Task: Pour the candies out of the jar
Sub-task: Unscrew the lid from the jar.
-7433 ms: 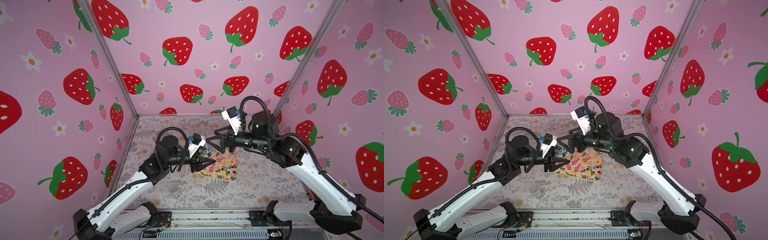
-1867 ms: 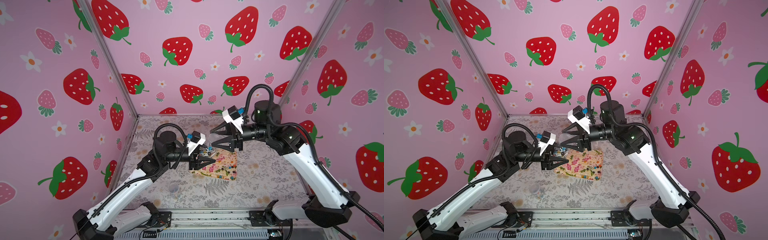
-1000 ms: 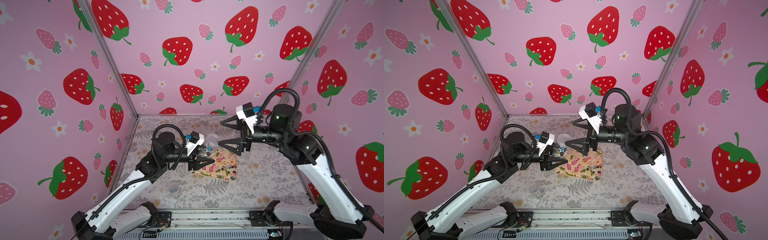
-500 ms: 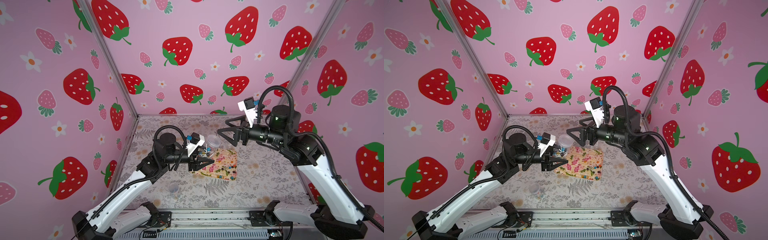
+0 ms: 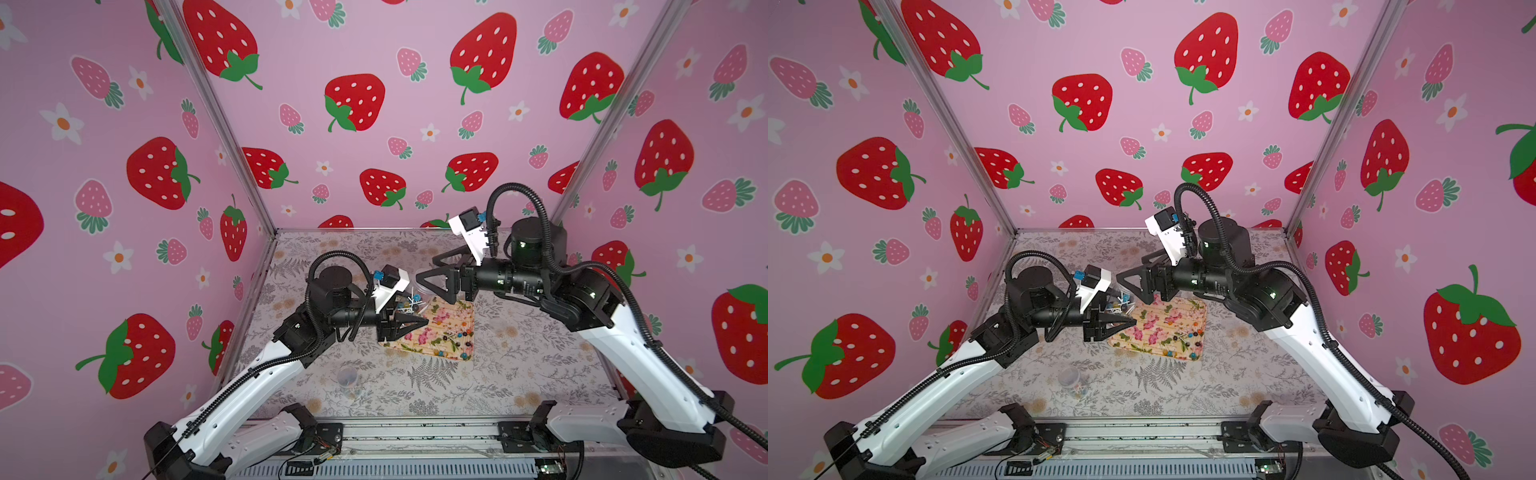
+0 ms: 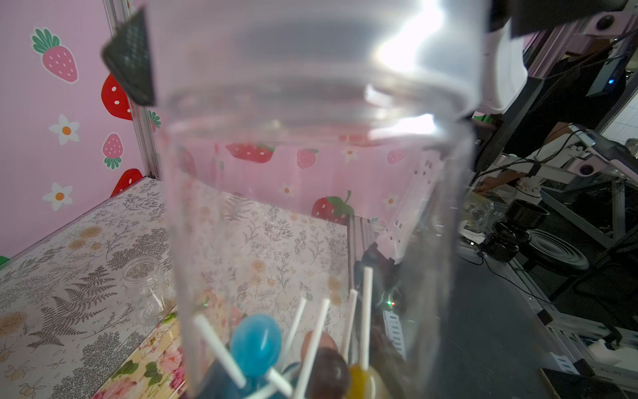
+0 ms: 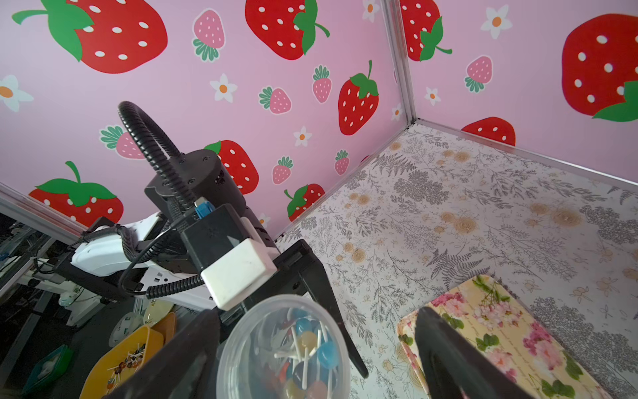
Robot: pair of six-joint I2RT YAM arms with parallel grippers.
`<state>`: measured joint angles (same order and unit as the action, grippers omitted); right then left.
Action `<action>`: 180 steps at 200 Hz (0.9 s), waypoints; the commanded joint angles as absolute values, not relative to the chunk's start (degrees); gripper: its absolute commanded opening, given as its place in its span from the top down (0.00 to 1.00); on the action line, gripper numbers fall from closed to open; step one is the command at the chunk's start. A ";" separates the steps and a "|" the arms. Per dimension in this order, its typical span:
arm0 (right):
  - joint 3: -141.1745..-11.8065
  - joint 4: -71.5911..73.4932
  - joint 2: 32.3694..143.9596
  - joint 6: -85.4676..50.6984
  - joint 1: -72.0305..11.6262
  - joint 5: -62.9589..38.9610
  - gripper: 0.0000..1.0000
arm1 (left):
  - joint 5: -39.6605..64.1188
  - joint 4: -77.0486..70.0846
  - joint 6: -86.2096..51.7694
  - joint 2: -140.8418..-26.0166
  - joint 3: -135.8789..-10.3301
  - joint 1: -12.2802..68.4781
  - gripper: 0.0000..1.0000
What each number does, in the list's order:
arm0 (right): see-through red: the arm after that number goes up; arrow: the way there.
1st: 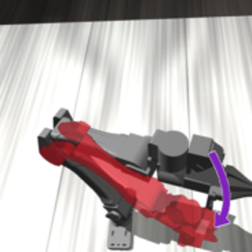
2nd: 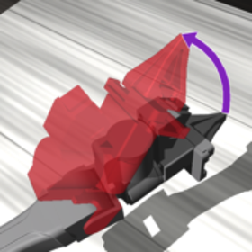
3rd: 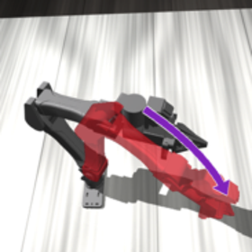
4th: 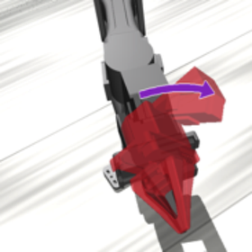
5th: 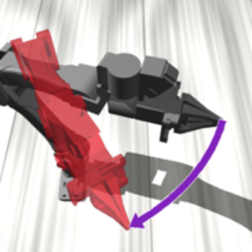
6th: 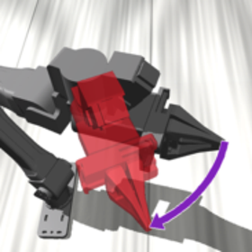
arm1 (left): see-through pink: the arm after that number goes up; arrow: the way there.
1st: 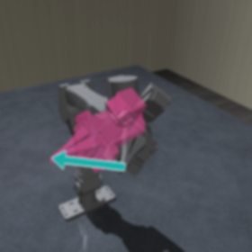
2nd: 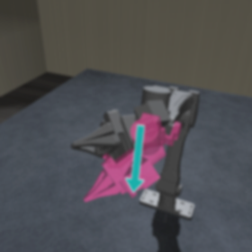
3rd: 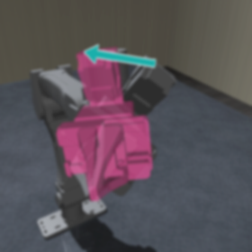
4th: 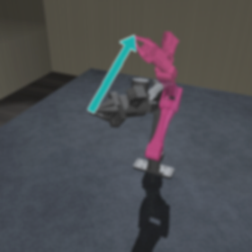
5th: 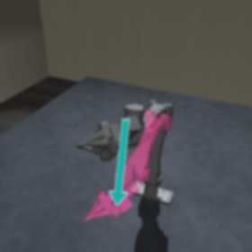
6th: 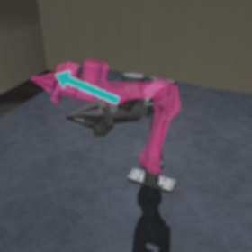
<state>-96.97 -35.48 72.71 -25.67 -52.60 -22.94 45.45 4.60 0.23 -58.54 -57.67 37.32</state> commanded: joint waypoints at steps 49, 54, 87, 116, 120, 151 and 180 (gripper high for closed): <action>-97.30 -37.70 72.51 -24.66 -54.22 -21.07 0.24 | 45.70 3.69 1.23 -58.29 -58.01 36.83 0.54; -97.22 -37.79 72.43 -24.51 -54.23 -21.09 0.26 | 45.62 3.69 1.23 -58.24 -57.93 36.83 0.54; -97.12 -37.50 72.08 -22.89 -54.24 -21.11 0.41 | 45.75 3.69 0.90 -57.97 -57.83 36.76 0.54; -99.12 -37.93 72.20 -16.35 -53.93 -22.92 0.46 | 46.33 3.61 0.28 -57.69 -57.83 36.76 0.54; -99.49 -37.97 72.32 -15.23 -53.57 -23.77 0.46 | 46.48 3.60 0.18 -57.66 -57.90 36.82 0.54; -101.12 -36.51 73.54 -7.59 -48.90 -36.60 0.47 | 47.82 4.47 -0.35 -57.57 -58.91 36.78 0.54; -101.51 -35.28 74.65 0.21 -46.14 -45.64 0.48 | 49.25 5.89 -0.72 -57.67 -60.53 36.82 0.54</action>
<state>-98.89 -38.24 74.61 -10.48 -48.69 -36.21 45.74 4.21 0.01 -58.54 -57.69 36.99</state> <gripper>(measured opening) 0.561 0.570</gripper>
